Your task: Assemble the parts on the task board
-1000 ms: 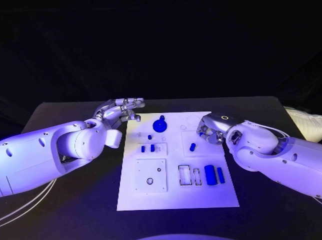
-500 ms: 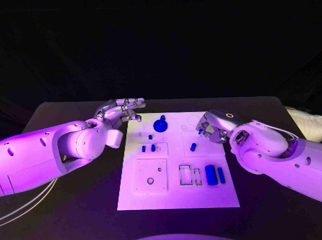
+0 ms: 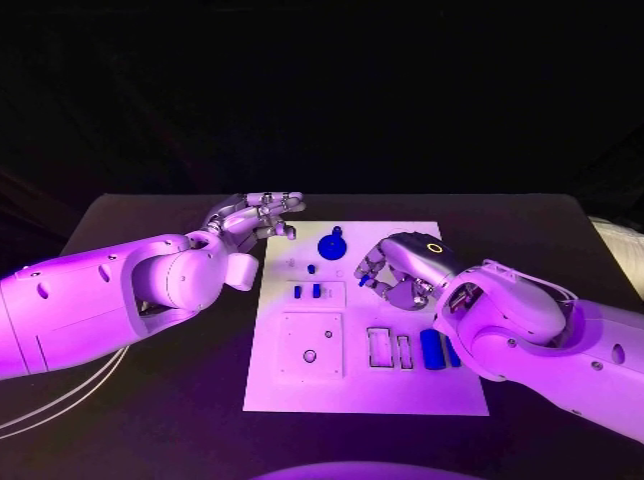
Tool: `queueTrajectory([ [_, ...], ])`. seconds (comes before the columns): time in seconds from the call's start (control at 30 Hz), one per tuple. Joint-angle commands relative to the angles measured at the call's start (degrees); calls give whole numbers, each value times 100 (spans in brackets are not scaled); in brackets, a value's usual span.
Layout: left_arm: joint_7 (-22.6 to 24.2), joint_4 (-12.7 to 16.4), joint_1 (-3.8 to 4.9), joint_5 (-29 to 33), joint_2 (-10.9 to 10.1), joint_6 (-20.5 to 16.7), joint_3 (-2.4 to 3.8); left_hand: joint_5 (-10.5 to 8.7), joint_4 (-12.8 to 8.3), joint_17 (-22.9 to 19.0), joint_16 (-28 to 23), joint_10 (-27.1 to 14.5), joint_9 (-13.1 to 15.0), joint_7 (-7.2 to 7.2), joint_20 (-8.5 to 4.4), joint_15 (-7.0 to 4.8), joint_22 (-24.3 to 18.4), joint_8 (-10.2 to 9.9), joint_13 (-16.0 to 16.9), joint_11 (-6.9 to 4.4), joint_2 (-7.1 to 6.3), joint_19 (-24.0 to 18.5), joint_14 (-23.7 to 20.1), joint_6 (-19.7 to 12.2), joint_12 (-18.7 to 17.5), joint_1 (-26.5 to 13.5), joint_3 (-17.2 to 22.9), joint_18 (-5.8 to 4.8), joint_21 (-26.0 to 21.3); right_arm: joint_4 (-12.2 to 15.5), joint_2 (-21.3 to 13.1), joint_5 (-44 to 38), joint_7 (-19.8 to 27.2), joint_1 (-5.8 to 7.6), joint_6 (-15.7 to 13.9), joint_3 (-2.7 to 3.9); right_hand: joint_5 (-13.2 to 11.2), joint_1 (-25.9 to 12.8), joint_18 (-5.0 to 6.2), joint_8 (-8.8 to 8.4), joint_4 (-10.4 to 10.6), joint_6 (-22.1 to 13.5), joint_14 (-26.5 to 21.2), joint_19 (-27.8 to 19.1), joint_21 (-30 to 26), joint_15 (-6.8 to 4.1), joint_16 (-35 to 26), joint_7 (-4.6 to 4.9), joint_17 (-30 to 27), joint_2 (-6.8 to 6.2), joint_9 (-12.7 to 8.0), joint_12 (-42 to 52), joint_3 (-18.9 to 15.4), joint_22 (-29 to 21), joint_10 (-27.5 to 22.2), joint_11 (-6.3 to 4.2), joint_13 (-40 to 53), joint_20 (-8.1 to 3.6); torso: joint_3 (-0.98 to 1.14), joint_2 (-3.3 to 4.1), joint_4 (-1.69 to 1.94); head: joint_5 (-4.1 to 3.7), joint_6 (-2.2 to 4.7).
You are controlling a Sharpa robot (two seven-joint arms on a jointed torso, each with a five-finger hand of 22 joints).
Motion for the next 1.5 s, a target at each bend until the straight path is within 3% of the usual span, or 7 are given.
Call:
queueTrajectory([
  [0.03,35,36,-1,-25,13,99,4,40,-13,-5,-2,-38,-6,5,-11,14,-8,6,-6,9,-4,23,-27,-31,36,-3,-16,63,-23,27,133,59,122,-108,82,-13,23,-36,28,-13,-14,16,208,31,19,-23,15,29,-15,9,9,1,39,195,128,-105,-9,12,-6,5,-4,88,-38],
  [0.17,39,56,-2,-25,16,99,4,43,-13,-13,0,-48,-7,8,-8,17,-12,4,-7,12,-8,24,-28,-41,43,-15,-27,62,-27,-17,277,72,175,-286,190,-31,-8,-53,31,-19,-34,12,204,22,13,-20,6,34,-31,-4,11,-9,54,184,122,-101,-11,14,-8,6,-4,155,-63],
  [0.27,39,69,-2,-25,12,96,4,43,-13,-13,0,-48,-7,8,-8,17,-12,4,-7,12,-8,24,-28,-41,43,-15,-27,62,-27,-64,375,60,211,-394,248,-43,-16,-62,32,-23,-43,9,204,19,11,-18,6,36,-31,-12,11,-14,58,181,117,-98,-13,15,3,6,-13,191,-80],
  [0.47,39,88,-2,-26,-2,93,4,45,-11,-18,2,-53,-7,10,-6,20,-15,3,-7,14,-10,24,-28,-46,48,-25,-35,62,-30,-213,536,19,240,-520,371,-84,-17,-66,33,-24,-45,8,204,17,10,-17,5,38,-34,-15,11,-15,58,179,116,-97,-13,16,7,4,-9,224,-111],
  [0.77,31,90,-1,-26,-8,91,4,46,-9,-24,3,-59,-6,11,-4,22,-18,4,-7,15,-12,25,-28,-50,54,-35,-45,62,-33,-339,644,-39,241,-583,428,-110,-26,-95,34,-26,-46,7,202,13,7,-13,1,43,-43,-17,13,-21,59,173,111,-92,-15,19,11,6,-16,252,-134],
  [1.5,-12,80,-1,-26,-16,110,4,47,-8,-25,3,-60,-6,12,-3,23,-19,4,-7,15,-12,25,-29,-51,56,-38,-47,62,-34,-382,705,-55,189,-593,713,-129,-31,-127,38,-27,-47,9,198,3,-1,-9,-9,45,-60,-18,16,-23,54,161,112,-90,-15,22,6,3,-17,275,-172],
])
